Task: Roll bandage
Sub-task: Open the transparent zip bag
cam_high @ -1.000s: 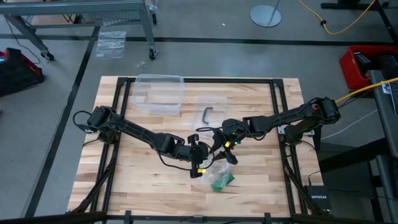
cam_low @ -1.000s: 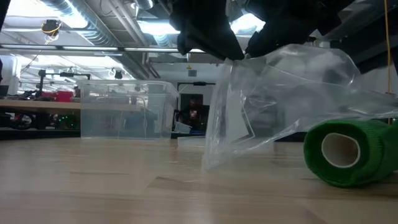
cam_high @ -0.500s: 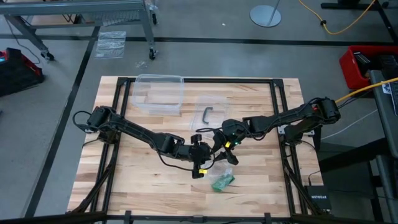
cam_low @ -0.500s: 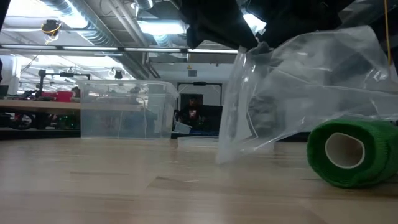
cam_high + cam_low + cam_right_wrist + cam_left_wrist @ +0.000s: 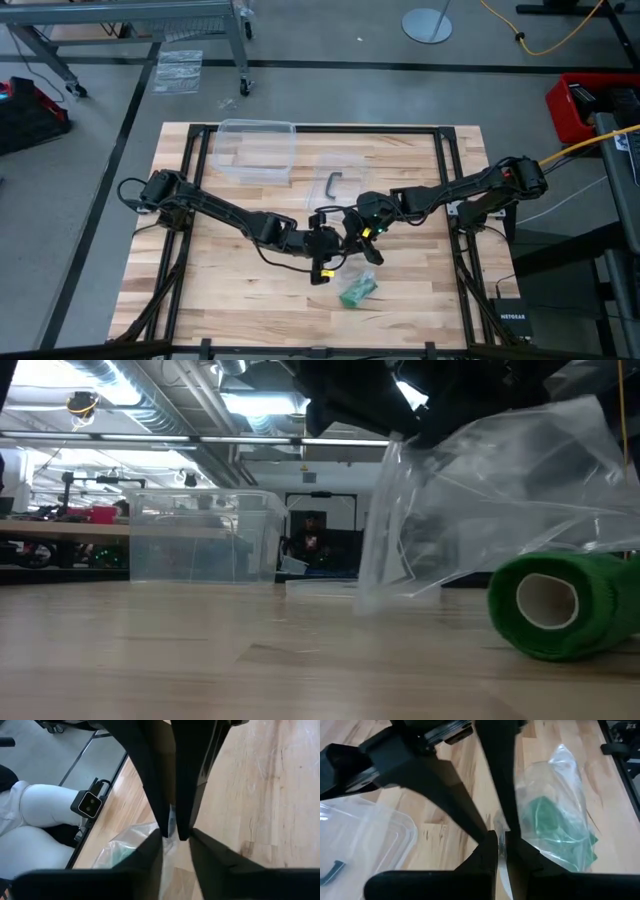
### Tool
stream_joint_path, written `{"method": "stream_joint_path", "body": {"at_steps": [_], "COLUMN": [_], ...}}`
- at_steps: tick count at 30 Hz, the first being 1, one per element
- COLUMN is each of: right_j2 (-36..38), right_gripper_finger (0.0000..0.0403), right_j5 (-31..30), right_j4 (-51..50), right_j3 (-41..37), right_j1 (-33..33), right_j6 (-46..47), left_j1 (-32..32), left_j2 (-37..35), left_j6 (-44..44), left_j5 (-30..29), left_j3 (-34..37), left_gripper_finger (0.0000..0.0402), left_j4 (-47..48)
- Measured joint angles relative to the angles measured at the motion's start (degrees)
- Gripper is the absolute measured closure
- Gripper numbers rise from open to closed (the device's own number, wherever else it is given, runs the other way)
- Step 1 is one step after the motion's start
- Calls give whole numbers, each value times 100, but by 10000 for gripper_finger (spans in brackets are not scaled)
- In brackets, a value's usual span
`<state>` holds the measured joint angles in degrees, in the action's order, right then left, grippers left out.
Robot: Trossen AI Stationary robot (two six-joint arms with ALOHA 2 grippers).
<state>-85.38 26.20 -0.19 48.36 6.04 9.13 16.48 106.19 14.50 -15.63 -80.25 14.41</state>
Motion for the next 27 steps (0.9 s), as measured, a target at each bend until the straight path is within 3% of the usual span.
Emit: {"method": "stream_joint_path", "body": {"at_steps": [5,27], "right_j2": [-4,-7], "right_gripper_finger": [394,401], "right_j5": [15,-208], "right_j4": [-55,27], "right_j3": [-7,-7], "right_j1": [-2,0], "right_j6": [-77,-214], "left_j1": [41,90], "left_j2": [-2,-11], "left_j6": [2,481], "left_j5": [-4,165], "left_j3": [0,-15], "left_gripper_finger": [392,373], "left_j4": [9,312]}}
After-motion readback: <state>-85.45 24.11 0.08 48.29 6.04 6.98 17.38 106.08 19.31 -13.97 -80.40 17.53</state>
